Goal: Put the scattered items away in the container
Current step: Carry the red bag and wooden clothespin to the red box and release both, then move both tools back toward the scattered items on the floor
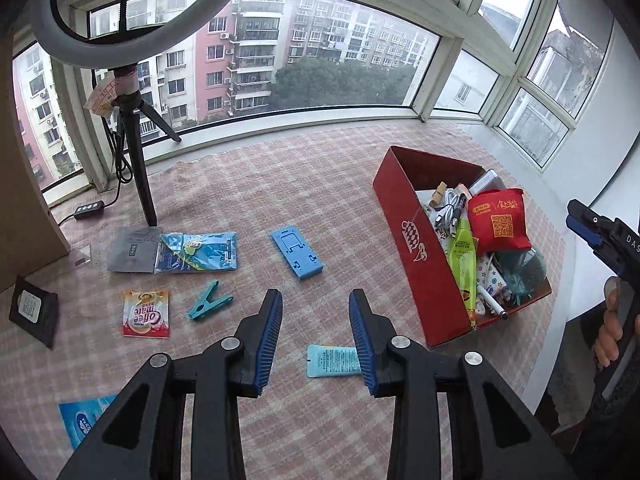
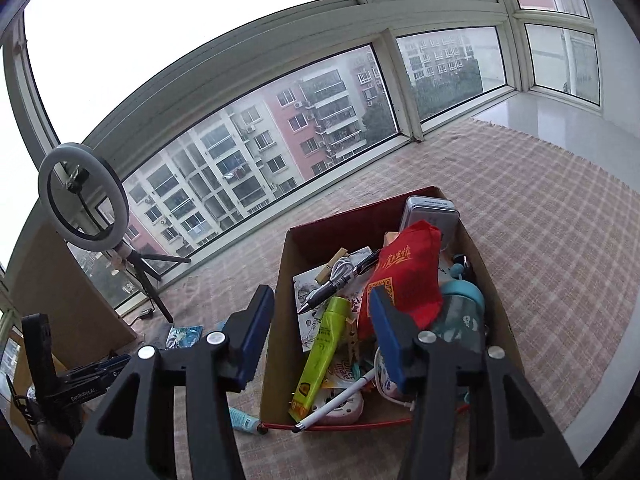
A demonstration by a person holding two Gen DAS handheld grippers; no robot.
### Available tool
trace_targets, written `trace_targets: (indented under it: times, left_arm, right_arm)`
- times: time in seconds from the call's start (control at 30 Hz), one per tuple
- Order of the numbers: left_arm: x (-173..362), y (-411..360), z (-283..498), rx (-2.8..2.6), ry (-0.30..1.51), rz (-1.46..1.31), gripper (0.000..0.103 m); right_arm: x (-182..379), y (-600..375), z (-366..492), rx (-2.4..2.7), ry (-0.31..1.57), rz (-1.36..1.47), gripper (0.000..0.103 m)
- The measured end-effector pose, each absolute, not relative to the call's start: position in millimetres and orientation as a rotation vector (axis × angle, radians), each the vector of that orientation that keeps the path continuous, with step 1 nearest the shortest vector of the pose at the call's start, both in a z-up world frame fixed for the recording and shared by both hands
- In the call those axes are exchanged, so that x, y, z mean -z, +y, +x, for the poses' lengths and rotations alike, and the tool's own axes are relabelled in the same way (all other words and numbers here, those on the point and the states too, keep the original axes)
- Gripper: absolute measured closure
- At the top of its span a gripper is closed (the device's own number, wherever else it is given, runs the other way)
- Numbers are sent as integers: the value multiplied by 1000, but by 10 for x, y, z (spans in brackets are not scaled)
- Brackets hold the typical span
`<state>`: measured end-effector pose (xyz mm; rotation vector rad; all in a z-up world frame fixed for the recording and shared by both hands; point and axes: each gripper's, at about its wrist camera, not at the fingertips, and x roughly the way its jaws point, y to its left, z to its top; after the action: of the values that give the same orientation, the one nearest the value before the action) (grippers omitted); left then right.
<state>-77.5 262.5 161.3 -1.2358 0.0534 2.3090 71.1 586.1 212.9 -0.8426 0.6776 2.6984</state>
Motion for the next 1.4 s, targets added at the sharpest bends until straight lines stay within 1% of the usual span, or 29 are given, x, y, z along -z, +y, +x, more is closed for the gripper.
trace_targets:
  times: [0.07, 0.13, 0.23, 0.4, 0.43, 0.5, 0.53, 0.63, 0.73, 0.97, 1.17, 1.4]
  left_arm:
    - [-1618, 2443, -727, -2332, 54, -1238, 70]
    - [-1630, 2251, -681, -2351, 41, -1242, 70]
    - [-1675, 1949, -608, -2375, 10, -1240, 70]
    - [-1684, 1481, -463, -2459, 57, -1238, 70]
    - [-1683, 1387, -434, -2476, 68, -1238, 67]
    - [-1667, 1196, -379, -2510, 83, -1245, 58]
    - [-1637, 1091, -355, -2528, 78, -1259, 52]
    - [-1527, 811, -286, -2565, 56, -1305, 50]
    - [-1392, 584, -237, -2591, 42, -1362, 43]
    - [-1042, 174, -188, -2620, -70, -1496, 43]
    - [-809, 79, -219, -2603, -115, -1561, 43]
    - [-679, 23, -375, -2601, -231, -1591, 43]
  right_arm:
    - [-2165, 5769, 703, -2724, 658, -847, 53]
    - [-2185, 5680, 682, -2750, 643, -856, 49]
    - [-2192, 5525, 656, -2787, 621, -876, 47]
    - [-2138, 5198, 584, -2860, 570, -943, 46]
    - [-2118, 5116, 570, -2879, 553, -961, 43]
    - [-2074, 4947, 541, -2912, 514, -1000, 41]
    - [-2044, 4854, 524, -2923, 483, -1023, 41]
    - [-1932, 4613, 469, -2943, 417, -1094, 41]
    - [-1797, 4422, 404, -2950, 362, -1178, 41]
    - [-1443, 4087, 229, -2929, 248, -1395, 41]
    - [-1210, 4010, 130, -2886, 169, -1508, 41]
    - [-1012, 4019, 58, -2848, 160, -1568, 41]
